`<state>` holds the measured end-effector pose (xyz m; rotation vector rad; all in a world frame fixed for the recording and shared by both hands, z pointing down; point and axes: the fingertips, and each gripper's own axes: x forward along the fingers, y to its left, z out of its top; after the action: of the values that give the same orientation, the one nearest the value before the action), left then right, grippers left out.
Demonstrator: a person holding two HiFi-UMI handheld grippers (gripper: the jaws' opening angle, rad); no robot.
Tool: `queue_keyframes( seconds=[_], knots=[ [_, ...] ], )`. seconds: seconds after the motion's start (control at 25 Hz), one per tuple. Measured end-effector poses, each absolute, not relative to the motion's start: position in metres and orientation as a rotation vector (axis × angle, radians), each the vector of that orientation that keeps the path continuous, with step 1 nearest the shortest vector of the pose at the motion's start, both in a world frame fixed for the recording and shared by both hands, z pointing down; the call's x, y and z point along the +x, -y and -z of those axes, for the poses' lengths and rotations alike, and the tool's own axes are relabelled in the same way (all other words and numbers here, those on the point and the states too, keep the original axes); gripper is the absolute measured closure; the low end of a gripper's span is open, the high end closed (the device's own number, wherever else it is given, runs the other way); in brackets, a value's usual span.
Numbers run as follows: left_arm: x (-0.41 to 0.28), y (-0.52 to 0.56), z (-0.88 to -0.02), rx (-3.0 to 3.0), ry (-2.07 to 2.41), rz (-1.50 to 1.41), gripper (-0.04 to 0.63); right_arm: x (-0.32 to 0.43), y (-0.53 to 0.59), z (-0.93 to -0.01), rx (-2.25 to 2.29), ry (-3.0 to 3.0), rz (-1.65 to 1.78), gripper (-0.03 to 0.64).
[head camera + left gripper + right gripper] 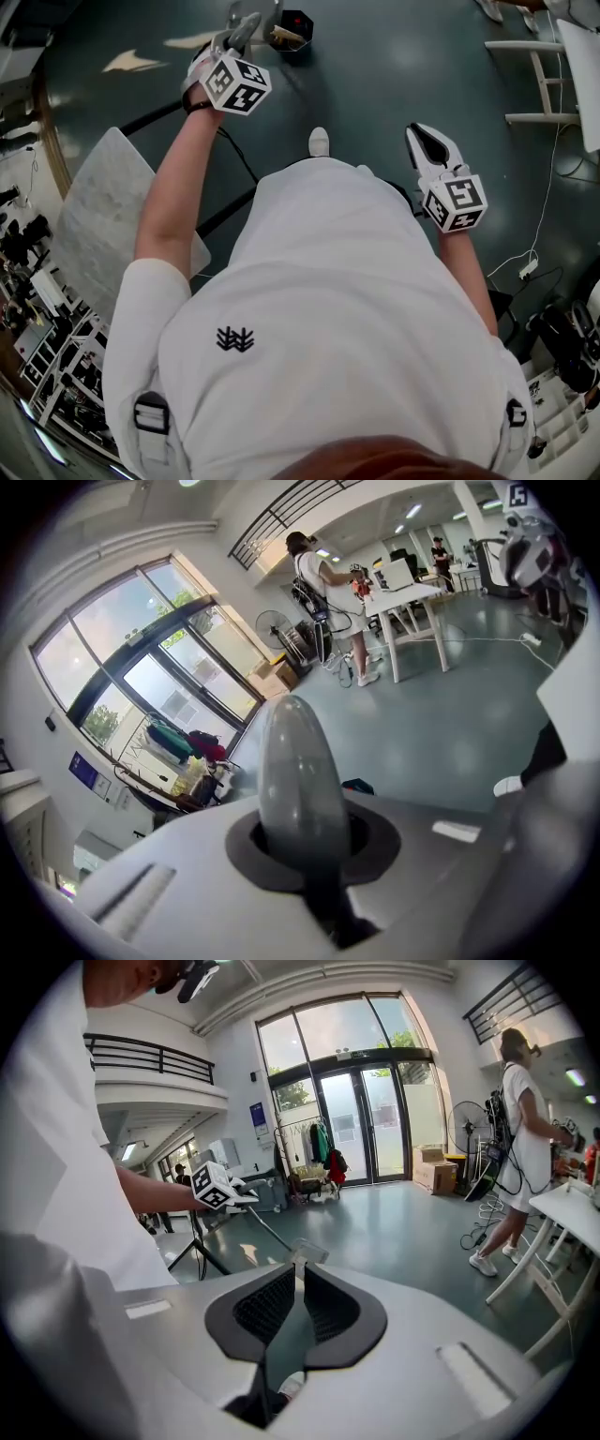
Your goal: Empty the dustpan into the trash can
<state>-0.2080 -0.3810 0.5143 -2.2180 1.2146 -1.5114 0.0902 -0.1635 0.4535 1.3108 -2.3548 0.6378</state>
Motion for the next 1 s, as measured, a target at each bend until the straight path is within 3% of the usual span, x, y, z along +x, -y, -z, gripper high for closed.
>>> queue_keyframes(
  seconds=[0.52,1.0],
  knots=[
    [-0.243,0.362,-0.454,-2.145,-1.491,1.435,0.525,0.099,0.149,-0.447,1.227,2.412,-0.594,0.594],
    [-0.277,0.256,-0.415,-2.106,-1.869,1.388,0.525,0.118,0.122,-0.448,1.006,2.517,-0.530,0.594]
  ],
)
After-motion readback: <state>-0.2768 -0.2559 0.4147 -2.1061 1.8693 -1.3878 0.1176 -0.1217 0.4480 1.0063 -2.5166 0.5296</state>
